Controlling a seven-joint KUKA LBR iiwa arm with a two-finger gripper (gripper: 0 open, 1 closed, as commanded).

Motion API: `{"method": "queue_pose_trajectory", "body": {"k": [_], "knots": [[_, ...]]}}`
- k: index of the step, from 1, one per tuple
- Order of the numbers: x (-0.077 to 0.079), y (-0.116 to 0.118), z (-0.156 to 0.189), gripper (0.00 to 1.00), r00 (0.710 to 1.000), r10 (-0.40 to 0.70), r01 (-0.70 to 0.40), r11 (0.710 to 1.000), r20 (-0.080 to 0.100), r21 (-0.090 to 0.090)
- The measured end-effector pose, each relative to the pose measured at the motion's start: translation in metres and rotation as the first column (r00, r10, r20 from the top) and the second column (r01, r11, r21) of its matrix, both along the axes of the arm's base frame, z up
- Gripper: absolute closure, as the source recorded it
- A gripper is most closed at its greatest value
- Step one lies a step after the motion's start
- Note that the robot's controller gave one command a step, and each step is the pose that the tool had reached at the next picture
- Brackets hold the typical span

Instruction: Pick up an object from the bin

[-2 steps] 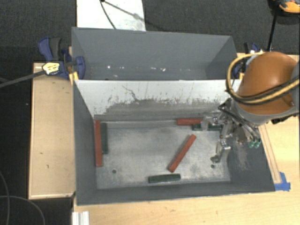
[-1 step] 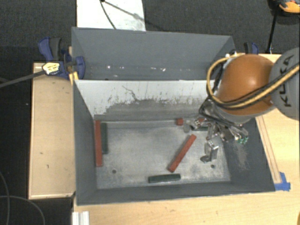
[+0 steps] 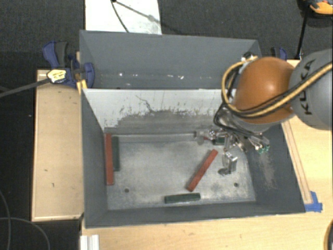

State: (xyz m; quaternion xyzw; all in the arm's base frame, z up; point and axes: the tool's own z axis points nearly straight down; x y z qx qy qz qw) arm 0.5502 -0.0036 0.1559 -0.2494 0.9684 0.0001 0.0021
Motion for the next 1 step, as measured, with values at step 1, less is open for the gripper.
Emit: {"method": "queue_pose_trajectory", "body": {"k": [1], "knots": [[-0.0045,0.0087,-0.0547,0.0,0.979,0.205,-0.205,0.979,0.005,-0.003]]}}
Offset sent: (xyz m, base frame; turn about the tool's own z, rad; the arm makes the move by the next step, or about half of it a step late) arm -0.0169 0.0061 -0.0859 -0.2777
